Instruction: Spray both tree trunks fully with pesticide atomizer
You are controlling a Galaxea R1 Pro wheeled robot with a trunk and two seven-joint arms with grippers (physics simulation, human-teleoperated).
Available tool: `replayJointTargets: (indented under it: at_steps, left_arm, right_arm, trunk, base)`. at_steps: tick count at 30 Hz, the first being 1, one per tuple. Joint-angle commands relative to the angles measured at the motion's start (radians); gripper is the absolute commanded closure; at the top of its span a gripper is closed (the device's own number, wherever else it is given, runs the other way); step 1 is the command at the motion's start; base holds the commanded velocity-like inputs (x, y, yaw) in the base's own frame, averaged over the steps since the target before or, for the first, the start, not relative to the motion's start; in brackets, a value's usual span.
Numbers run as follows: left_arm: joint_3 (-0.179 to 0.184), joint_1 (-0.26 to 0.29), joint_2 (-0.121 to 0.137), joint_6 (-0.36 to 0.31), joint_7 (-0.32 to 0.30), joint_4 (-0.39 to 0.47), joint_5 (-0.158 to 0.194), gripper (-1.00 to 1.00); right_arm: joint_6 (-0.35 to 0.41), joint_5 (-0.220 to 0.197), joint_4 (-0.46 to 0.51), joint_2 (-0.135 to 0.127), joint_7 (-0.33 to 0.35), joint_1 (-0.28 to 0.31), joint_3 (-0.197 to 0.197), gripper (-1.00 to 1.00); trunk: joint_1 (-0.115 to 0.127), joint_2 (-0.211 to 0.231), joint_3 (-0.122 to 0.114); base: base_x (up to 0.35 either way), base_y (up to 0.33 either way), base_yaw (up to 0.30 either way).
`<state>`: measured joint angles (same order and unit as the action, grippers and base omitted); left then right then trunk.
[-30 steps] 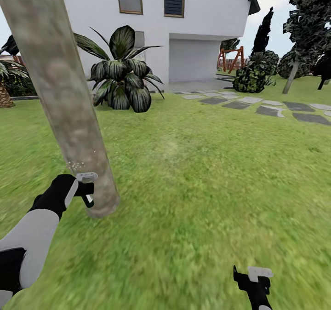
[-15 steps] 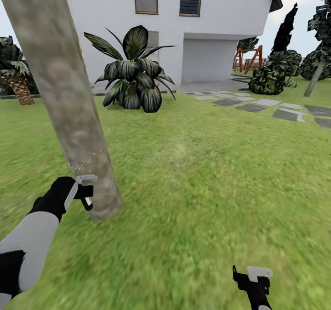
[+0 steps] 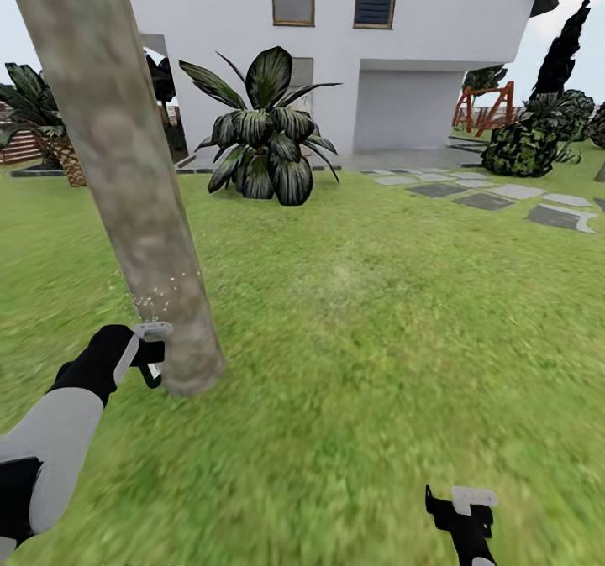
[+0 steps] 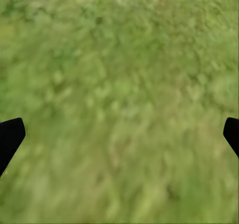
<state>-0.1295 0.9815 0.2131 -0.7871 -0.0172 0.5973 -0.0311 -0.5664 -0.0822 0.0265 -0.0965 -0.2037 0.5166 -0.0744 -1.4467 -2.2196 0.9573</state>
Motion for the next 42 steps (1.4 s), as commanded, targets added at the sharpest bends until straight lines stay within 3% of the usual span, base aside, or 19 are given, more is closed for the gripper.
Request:
replayJointTargets:
  at_steps: [1,6,8,11,12,17,18,23,28,34,37,42]
  left_arm:
    - [-0.003,-0.003,0.003,-0.003,-0.002,0.001,-0.002,1.0]
    - [0.005,-0.027,-0.008,0.0,-0.001,0.001,-0.002,1.0]
    - [0.006,-0.029,-0.068,0.0,-0.001,0.001,-0.007,1.0]
    - [0.001,-0.028,-0.106,0.0,0.0,0.001,-0.009,1.0]
    - [-0.002,-0.027,-0.107,0.0,0.0,0.002,-0.008,1.0]
    - [-0.002,-0.037,-0.027,0.001,-0.001,0.003,-0.004,1.0]
    - [-0.001,-0.053,-0.024,0.001,-0.001,0.009,-0.004,1.0]
    - [0.002,-0.087,-0.04,0.005,-0.001,0.004,-0.003,1.0]
    - [-0.002,-0.125,-0.043,0.077,-0.002,0.006,-0.001,1.0]
    - [-0.004,-0.13,-0.047,0.086,-0.006,0.002,0.006,1.0]
    - [-0.004,-0.13,-0.066,0.087,-0.004,0.001,0.002,1.0]
    - [-0.004,-0.135,-0.072,0.088,-0.004,0.001,0.006,1.0]
  right_arm:
    - [-0.003,-0.008,0.0,0.0,-0.002,0.0,-0.008,-1.0]
    - [-0.003,-0.008,0.0,0.0,-0.002,0.0,-0.008,-1.0]
    - [-0.003,-0.008,-0.002,-0.003,-0.002,0.0,-0.008,-1.0]
    - [-0.003,-0.008,-0.002,-0.003,-0.002,0.0,-0.008,-1.0]
    - [-0.003,-0.008,-0.002,-0.003,-0.002,0.0,-0.008,-1.0]
    - [-0.003,-0.008,-0.001,-0.004,-0.002,0.0,-0.008,-1.0]
    - [-0.003,-0.008,-0.001,-0.005,-0.002,0.0,-0.008,-1.0]
    - [-0.003,-0.008,0.0,-0.003,-0.002,0.0,-0.008,-1.0]
    - [-0.003,-0.008,0.0,-0.003,-0.002,0.0,-0.008,-1.0]
    - [-0.003,-0.008,0.0,-0.003,-0.002,0.0,-0.008,-1.0]
    - [-0.003,-0.008,0.0,-0.001,-0.002,0.0,-0.008,-1.0]
    - [-0.003,-0.008,0.0,0.0,-0.002,0.0,-0.008,-1.0]
  trunk:
    - [0.0,0.0,0.001]
    - [0.0,0.0,0.001]
    - [0.0,0.0,0.001]
    - [0.0,0.0,0.001]
    - [0.0,0.0,0.001]
    - [0.0,0.0,0.001]
    - [0.0,0.0,0.001]
    - [0.0,0.0,0.001]
    - [0.0,0.0,0.001]
    - [0.0,0.0,0.001]
    - [0.0,0.0,0.001]
    - [0.0,0.0,0.001]
  base:
    - [0.046,-0.024,0.277]
    - [0.008,-0.004,0.084]
    - [0.001,0.0,0.006]
    - [0.0,0.0,0.001]
    - [0.0,0.0,0.0]
    - [0.0,0.0,0.0]
    - [0.0,0.0,0.0]
    - [0.133,-0.1,0.0]
    - [0.221,-0.19,0.047]
    - [0.199,-0.214,0.258]
    - [0.177,-0.23,0.276]
    - [0.174,-0.232,0.277]
